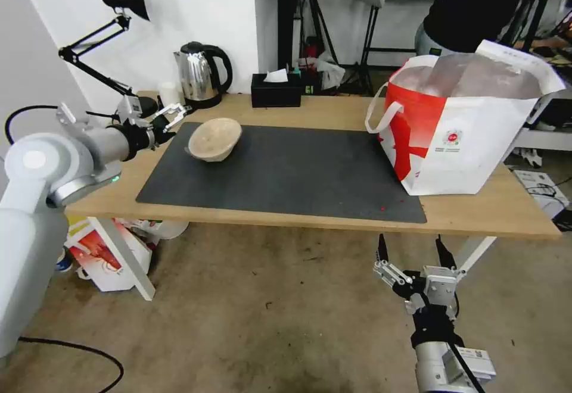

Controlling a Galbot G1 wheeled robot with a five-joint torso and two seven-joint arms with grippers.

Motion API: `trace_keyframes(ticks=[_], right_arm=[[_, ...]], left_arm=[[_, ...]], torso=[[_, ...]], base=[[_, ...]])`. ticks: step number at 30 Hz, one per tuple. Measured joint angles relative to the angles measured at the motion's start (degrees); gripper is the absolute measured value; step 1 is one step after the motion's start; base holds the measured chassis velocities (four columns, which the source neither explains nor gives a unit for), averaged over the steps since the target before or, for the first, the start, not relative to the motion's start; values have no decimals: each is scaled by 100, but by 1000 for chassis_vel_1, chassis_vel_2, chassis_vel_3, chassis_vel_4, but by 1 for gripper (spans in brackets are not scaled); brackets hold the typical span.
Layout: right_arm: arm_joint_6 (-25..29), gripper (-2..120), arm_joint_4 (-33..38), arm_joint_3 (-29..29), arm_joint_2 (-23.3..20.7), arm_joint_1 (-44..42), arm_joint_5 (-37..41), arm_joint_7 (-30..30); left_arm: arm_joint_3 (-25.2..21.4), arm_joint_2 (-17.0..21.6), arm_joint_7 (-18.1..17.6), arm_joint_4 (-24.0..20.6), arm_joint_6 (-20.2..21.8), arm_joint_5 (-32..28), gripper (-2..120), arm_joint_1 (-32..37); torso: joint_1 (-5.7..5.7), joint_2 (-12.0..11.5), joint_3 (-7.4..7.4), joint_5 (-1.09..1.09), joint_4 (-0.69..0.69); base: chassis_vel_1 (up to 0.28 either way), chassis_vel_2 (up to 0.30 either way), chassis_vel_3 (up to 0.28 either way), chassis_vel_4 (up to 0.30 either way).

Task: Pick up the trash from the table and place it into the takeout bag.

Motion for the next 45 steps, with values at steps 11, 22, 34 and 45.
trace_keyframes(ticks=[11, 22, 34, 45], right_arm=[[0, 100, 0, 0, 0, 0, 0, 0], [0, 100, 0, 0, 0, 0, 0, 0], [0, 100, 0, 0, 0, 0, 0, 0], [0, 100, 0, 0, 0, 0, 0, 0]], left_arm=[[864, 74, -217, 719, 143, -28, 100, -759], [2153, 306, -297, 1412, 132, 1027, 100, -1583], [2825, 404, 66, 1707, 123, 1953, 100, -1917], [3119, 343, 289, 2109, 118, 1988, 100, -2114]], torso=[[0, 0, 0, 0, 0], [0, 0, 0, -1, 0], [-1, -1, 0, -1, 1], [0, -1, 0, -1, 0]], base=[[0, 0, 0, 0], [0, 0, 0, 0], [0, 0, 0, 0], [0, 0, 0, 0]])
